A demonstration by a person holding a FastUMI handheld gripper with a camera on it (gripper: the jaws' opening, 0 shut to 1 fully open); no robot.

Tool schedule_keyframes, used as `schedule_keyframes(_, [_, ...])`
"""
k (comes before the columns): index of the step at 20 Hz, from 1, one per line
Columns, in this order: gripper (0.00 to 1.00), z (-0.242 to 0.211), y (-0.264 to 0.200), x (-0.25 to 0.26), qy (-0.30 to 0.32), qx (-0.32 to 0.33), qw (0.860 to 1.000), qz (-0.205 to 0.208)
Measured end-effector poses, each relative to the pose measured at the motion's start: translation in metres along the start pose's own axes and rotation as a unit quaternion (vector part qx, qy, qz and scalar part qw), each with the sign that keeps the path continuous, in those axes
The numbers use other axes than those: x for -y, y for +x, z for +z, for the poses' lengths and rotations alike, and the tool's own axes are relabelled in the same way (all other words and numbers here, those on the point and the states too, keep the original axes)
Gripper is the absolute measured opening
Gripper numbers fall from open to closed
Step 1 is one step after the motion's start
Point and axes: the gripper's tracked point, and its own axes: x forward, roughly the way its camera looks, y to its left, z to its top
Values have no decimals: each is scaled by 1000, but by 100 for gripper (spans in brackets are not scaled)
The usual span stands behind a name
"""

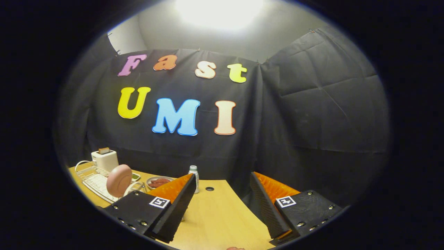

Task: Take the plate from the dish rack, then take the spoon from the basket and place it into the plate.

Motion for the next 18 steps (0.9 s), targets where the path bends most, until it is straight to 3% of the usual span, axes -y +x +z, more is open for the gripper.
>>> schedule_keyframes(6, [96,33,17,-129,5,-17,990,139])
schedule_keyframes(10, [96,15,44,-213,31,-89,972,216])
schedule_keyframes(13, [96,-17,67,-255,42,-162,958,233])
schedule_keyframes(18, [96,-73,104,-302,47,-295,923,243])
